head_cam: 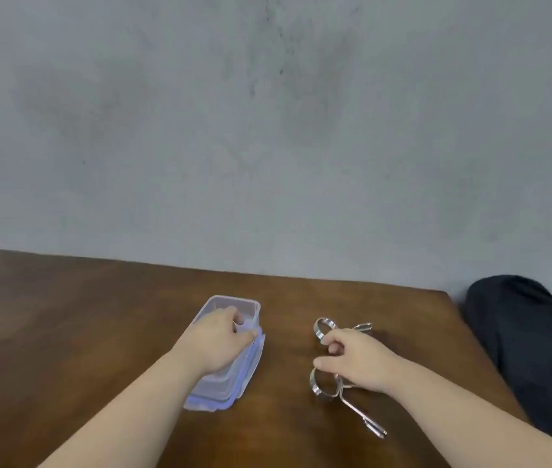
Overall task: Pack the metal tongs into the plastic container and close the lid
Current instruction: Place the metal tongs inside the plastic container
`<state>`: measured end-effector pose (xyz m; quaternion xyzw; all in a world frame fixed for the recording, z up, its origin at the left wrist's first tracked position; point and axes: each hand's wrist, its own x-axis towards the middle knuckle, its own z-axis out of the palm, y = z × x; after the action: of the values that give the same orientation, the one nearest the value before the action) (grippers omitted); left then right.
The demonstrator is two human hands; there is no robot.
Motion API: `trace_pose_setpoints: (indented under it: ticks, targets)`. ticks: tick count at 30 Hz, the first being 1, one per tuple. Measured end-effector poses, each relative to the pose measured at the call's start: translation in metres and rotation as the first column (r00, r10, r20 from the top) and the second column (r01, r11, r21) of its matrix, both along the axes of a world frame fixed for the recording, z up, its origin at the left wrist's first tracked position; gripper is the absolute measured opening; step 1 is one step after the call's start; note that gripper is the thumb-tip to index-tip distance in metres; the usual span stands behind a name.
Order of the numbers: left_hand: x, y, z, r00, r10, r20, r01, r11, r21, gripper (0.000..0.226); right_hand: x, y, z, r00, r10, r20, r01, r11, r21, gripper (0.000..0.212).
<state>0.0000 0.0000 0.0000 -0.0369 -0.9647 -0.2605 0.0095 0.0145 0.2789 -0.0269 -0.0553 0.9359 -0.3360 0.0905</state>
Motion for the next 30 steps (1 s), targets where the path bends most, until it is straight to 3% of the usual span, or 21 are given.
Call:
trace_pose_setpoints:
  ticks: [2,4,11,15,19,22,26,30]
  targets:
    - [0.007,0.0,-0.007,0.999,0.008,0.045,0.001,0.981,-0.195,0.044,0.001,-0.006,-0.011,0.998,0.058,-0.005,-0.056,0.975,0.215,0.082]
    - [0.016,0.001,-0.016,0.997,0.003,0.078,0.019,0.961,-0.277,0.047,0.007,-0.012,-0.021,0.995,0.096,-0.013,-0.085,0.936,0.341,0.089]
    - [0.03,-0.001,-0.032,0.998,-0.022,0.067,0.045,0.933,-0.358,0.044,0.007,-0.023,-0.041,0.992,0.127,-0.022,-0.099,0.861,0.499,0.076]
    - [0.04,-0.008,-0.034,0.995,-0.069,0.069,0.093,0.885,-0.455,0.039,0.006,-0.019,-0.049,0.989,0.144,-0.039,-0.103,0.852,0.513,0.077]
    - [0.047,-0.019,-0.037,0.985,-0.146,0.087,0.169,0.821,-0.545,0.047,0.004,-0.01,-0.048,0.992,0.12,-0.029,-0.093,0.879,0.468,0.081]
    - [0.051,-0.027,-0.04,0.972,-0.228,0.059,0.217,0.77,-0.601,0.055,0.001,-0.004,-0.035,0.997,0.037,-0.061,-0.016,0.945,0.327,0.08]
    - [0.052,-0.042,-0.051,0.928,-0.37,-0.031,0.288,0.771,-0.568,0.06,-0.003,-0.01,-0.001,0.986,0.024,-0.166,-0.008,0.995,0.096,0.071]
    - [0.059,-0.05,-0.047,0.885,-0.462,-0.06,0.364,0.765,-0.531,0.067,-0.003,-0.028,0.038,0.967,0.09,-0.24,-0.088,0.996,0.016,0.072]
